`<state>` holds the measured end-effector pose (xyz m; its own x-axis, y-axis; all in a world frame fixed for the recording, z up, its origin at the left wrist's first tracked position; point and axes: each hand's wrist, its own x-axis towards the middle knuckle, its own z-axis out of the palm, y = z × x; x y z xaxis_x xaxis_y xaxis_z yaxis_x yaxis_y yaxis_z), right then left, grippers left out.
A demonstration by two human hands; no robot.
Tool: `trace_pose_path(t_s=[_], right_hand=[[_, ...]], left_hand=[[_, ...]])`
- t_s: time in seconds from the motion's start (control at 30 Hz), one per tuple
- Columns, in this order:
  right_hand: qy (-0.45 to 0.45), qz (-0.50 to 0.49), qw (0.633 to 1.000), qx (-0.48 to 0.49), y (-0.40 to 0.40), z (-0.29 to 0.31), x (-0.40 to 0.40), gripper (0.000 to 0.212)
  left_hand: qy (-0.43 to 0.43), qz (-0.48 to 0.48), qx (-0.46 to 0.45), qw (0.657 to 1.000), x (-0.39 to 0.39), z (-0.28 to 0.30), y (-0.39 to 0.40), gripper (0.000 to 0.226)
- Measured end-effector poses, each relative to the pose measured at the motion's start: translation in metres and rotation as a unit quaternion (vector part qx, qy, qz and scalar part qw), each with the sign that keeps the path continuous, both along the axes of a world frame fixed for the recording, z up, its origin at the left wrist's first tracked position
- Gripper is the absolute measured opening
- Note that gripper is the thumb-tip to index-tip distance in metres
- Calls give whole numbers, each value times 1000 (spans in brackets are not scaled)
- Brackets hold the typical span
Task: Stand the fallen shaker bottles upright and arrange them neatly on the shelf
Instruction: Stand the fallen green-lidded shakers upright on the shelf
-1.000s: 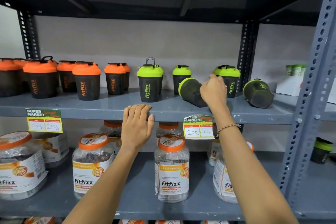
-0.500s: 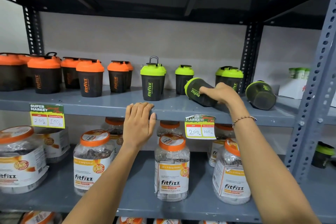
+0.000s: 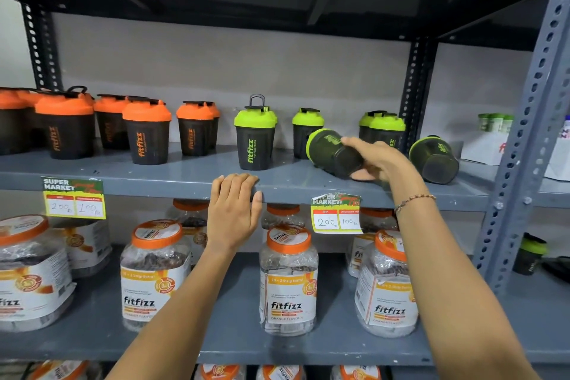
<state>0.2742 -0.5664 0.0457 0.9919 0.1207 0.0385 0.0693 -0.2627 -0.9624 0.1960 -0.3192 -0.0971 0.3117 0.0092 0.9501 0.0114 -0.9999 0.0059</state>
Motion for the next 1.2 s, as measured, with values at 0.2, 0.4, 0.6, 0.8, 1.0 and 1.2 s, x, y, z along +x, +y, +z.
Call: trace_pose_path(t_s=[0.2, 0.4, 0.6, 0.8, 1.0, 1.2], right_hand=[[39, 166, 907, 385, 5, -16, 10, 30], [-15, 132, 967, 218, 30, -24, 24, 34], [-81, 23, 996, -10, 31, -42, 84, 56], [-112, -31, 984, -135, 42, -39, 72, 63], [-121, -45, 967, -219, 47, -29, 35, 66], [-119, -10, 972, -203, 22, -29, 11, 98]], left_hand=[[-6, -5, 8, 1000, 2, -1, 4, 36], [6, -3, 12, 1000, 3, -2, 7, 36], [20, -2, 8, 1000, 2, -3, 7, 36], [30, -4, -5, 1000, 1, -2, 5, 36], [39, -20, -60, 997, -5, 5, -7, 35], [82, -21, -48, 995, -5, 5, -48, 40]])
